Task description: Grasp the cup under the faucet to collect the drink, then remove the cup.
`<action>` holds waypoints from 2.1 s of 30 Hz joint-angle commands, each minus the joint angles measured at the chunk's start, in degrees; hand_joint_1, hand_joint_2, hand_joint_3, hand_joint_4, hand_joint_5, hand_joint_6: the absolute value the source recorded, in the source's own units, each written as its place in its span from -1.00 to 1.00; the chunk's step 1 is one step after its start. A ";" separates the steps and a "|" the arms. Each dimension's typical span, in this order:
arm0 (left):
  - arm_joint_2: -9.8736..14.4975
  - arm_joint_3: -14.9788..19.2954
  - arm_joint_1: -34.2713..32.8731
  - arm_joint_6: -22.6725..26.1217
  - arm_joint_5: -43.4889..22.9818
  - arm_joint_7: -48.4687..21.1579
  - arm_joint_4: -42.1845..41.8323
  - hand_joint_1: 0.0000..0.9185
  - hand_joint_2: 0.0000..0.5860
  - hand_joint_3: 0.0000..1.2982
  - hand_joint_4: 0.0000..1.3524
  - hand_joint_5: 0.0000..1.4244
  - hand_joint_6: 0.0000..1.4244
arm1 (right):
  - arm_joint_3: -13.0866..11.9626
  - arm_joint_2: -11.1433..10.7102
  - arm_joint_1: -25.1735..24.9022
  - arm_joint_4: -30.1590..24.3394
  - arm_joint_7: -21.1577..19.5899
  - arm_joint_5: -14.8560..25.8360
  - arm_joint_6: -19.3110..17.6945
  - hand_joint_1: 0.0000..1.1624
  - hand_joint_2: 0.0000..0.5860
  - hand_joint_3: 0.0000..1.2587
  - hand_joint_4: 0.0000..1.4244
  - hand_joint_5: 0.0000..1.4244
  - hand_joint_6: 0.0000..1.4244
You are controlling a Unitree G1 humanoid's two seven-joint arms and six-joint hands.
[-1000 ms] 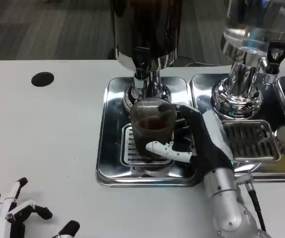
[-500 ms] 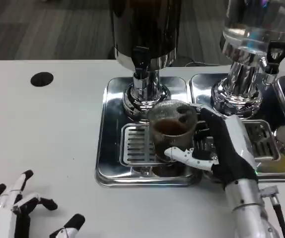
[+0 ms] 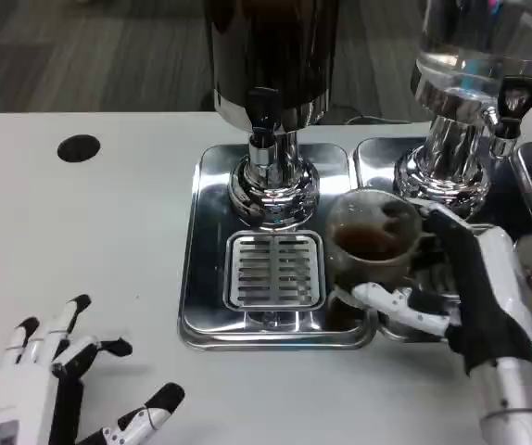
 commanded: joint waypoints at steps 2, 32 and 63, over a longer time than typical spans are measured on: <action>-0.01 -0.65 -0.62 0.37 0.56 -1.02 0.41 -1.00 -0.62 -0.18 -0.92 -0.76 -0.89 | -1.37 -0.26 3.89 -4.78 0.21 1.41 -1.85 0.41 -0.24 0.10 0.06 -0.07 -0.22; -0.06 -3.11 -1.78 1.48 1.91 -1.33 0.37 -1.00 -0.67 -0.17 -0.92 -0.76 -0.89 | -2.43 -1.98 19.09 -9.28 -1.29 -0.57 -12.28 0.38 -0.19 0.08 0.04 -0.08 -0.22; 0.42 -3.22 -0.32 1.62 0.63 -1.22 -0.57 -1.00 -0.67 -0.16 -0.92 -0.76 -0.91 | -2.70 -3.40 18.18 0.66 -4.35 -3.28 -16.21 0.37 -0.22 -0.29 -0.30 -0.33 -0.32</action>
